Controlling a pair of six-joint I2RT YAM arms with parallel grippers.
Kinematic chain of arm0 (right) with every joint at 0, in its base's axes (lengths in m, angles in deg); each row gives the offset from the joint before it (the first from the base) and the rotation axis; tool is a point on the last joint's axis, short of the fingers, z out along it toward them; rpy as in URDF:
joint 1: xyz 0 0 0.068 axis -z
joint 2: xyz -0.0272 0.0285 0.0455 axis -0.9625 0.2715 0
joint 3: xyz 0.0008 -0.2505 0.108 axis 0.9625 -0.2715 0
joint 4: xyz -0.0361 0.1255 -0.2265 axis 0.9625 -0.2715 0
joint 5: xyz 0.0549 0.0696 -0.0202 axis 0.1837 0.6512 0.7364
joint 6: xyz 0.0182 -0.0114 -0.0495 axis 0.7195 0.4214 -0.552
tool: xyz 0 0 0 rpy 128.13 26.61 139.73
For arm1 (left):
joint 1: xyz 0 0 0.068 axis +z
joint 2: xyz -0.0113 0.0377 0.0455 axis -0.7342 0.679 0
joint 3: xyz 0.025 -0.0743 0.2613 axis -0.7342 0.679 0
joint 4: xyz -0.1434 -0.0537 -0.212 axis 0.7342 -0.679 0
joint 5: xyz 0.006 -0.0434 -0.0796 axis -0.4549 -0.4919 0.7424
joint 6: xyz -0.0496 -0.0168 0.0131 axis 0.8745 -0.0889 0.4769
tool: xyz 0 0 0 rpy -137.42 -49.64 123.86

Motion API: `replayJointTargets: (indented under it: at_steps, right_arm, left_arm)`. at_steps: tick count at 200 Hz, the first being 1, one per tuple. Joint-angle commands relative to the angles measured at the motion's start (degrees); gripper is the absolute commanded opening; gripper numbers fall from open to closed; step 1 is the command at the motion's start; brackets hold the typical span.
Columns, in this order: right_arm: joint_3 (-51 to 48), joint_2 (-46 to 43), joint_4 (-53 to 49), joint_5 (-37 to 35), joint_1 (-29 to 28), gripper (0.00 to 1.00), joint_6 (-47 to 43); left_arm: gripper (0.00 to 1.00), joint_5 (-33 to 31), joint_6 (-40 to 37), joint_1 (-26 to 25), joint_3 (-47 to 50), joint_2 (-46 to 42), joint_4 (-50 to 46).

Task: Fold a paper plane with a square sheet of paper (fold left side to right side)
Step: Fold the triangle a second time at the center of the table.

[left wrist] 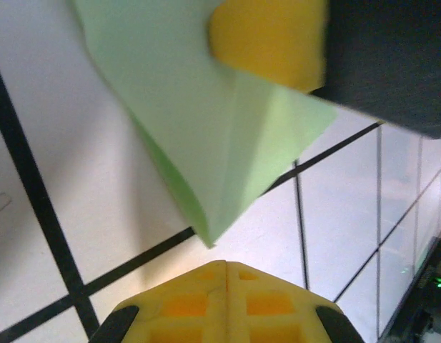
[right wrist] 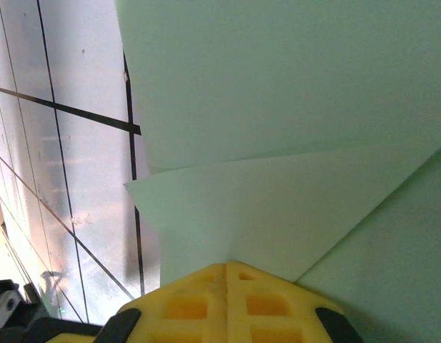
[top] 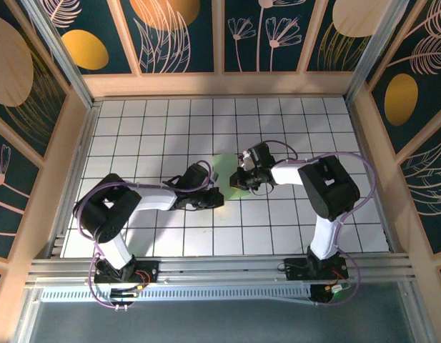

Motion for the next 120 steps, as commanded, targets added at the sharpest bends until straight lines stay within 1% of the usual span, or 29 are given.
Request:
replayJointTargets:
  at_steps: [1, 41, 47, 72, 120]
  right_arm:
    - [-1.19, 1.22, -5.70, -4.05, -0.72, 0.00, -1.06]
    - [-1.19, 1.13, -5.47, -3.90, -0.78, 0.00, -0.91]
    - [-1.30, 1.09, -5.40, -3.87, -0.76, 0.00, -0.83]
    - [-1.27, 1.19, -5.25, -3.70, -0.85, 0.00, -0.73]
    - [-0.83, 0.73, -5.17, -3.13, -0.85, 0.00, -0.69]
  left_arm:
    - [0.00, -0.33, 0.39, 1.44, -1.60, -3.03, -0.81]
    - [0.00, -0.07, -1.03, 2.92, -6.04, -0.11, -1.03]
    - [0.00, -0.18, -1.29, 2.95, -6.77, 2.30, -1.22]
    - [0.00, -0.81, -2.19, 3.00, -9.16, 5.74, -2.29]
    - [0.00, -2.01, -3.36, 3.02, -9.50, 8.58, -3.44]
